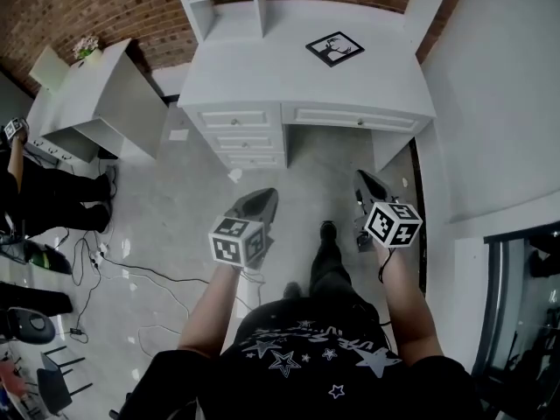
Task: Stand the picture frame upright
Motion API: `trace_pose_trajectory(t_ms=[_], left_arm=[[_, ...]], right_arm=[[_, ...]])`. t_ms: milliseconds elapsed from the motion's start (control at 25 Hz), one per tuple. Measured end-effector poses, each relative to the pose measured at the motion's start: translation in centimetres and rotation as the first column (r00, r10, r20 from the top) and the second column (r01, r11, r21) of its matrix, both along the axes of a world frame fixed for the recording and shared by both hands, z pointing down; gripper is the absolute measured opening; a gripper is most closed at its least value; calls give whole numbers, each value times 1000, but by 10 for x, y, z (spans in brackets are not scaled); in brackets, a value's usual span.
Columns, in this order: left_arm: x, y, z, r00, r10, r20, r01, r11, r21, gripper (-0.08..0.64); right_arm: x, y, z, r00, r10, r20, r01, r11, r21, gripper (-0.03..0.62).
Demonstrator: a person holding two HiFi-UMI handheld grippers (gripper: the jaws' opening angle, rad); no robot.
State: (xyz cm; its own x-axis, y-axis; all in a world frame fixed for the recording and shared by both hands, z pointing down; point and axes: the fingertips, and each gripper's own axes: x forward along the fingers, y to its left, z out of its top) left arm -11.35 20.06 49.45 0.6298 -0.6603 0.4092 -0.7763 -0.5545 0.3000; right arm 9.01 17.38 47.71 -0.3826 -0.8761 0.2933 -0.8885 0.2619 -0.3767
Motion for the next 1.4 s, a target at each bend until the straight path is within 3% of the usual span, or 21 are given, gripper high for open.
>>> trace_pose_trajectory(t_ms=[680, 920, 1400], left_arm=[[45, -146, 4, 994, -101, 43, 102, 995, -23, 18], [74, -194, 1, 989, -145, 22, 146, 988, -49, 18], [110, -250, -3, 980, -181, 77, 185, 982, -42, 18]], right_arm=[[58, -169, 14, 999, -31, 40, 32, 999, -37, 15], [88, -221, 16, 998, -38, 57, 40, 998, -48, 15], [109, -278, 33, 992, -115, 46, 119, 988, -103, 16]])
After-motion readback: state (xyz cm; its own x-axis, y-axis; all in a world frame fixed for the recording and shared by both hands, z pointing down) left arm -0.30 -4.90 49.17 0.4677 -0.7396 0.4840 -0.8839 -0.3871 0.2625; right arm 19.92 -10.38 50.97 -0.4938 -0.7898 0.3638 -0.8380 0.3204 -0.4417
